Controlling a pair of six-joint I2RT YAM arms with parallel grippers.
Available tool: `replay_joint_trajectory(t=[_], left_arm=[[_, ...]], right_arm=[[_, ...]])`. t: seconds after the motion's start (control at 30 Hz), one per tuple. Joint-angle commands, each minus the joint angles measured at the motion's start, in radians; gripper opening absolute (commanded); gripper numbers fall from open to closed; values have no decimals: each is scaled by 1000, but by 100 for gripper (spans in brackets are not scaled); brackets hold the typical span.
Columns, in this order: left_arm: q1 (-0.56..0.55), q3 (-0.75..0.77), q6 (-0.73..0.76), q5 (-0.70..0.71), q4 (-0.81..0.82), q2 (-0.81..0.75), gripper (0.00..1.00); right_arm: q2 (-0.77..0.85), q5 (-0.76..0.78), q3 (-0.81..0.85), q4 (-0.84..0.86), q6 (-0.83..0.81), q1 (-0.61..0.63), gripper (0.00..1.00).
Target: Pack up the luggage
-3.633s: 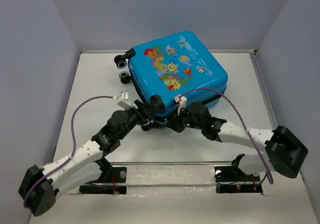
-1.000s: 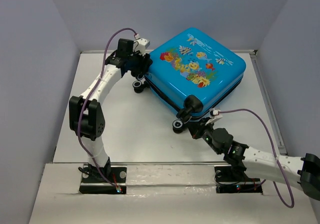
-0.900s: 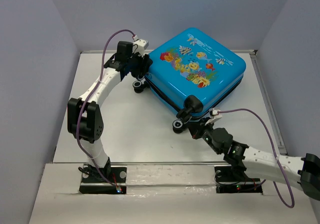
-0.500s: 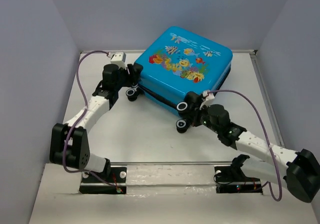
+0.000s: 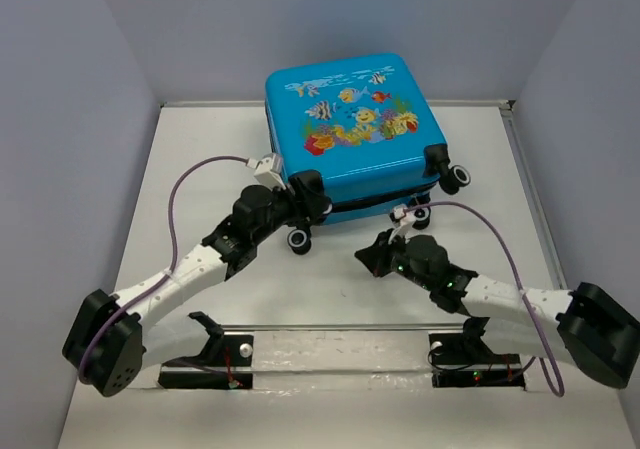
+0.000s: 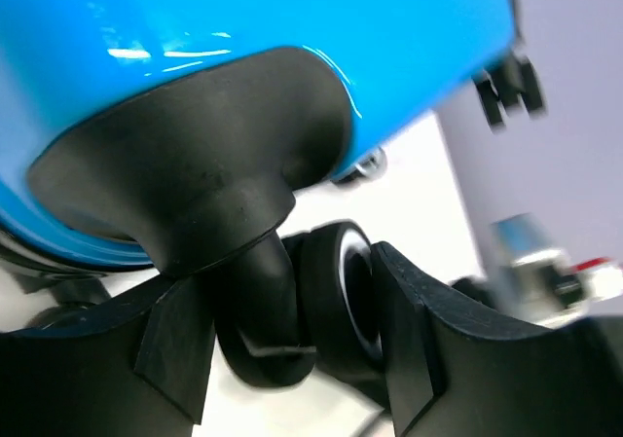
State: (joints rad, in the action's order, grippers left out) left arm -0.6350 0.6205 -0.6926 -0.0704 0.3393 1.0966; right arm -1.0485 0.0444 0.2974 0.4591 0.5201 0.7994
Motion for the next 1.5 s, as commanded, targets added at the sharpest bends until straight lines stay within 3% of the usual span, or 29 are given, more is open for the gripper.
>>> replay_joint_trajectory(t=[0.0,0.23,0.4,0.5,0.6,0.73,0.77,1.0,1.17,1.33,1.47], left_arm=[[-121,71,-94,-259,153,86,6],[-106,148,-41,-207,84,22,6],[-32,114,-2,-198,-11,-47,6],[9,87,7,-195,-25,-73,6],[52,52,7,-212,-23,-104,6],[72,38,11,-226,-25,-115,6],[74,36,15,-232,-23,-115,6],[87,5,16,-233,-25,-147,6],[97,-4,-7,-253,-17,-179,6],[97,-15,-18,-273,-10,-191,6],[98,-24,-10,-270,-8,-198,6]], right_arm=[[-99,259,14,296,51,121,7],[-216,169,204,192,-29,132,7],[-9,334,262,-282,-19,77,8],[94,277,301,-524,-38,-88,36],[127,181,296,-603,-86,-246,53],[78,129,307,-612,-153,-322,54],[68,100,313,-602,-161,-322,54],[-1,274,321,-502,-123,-332,55],[-41,367,204,-216,-126,-332,55],[-89,339,68,221,-216,-350,54],[-185,382,75,416,-334,-359,52]])
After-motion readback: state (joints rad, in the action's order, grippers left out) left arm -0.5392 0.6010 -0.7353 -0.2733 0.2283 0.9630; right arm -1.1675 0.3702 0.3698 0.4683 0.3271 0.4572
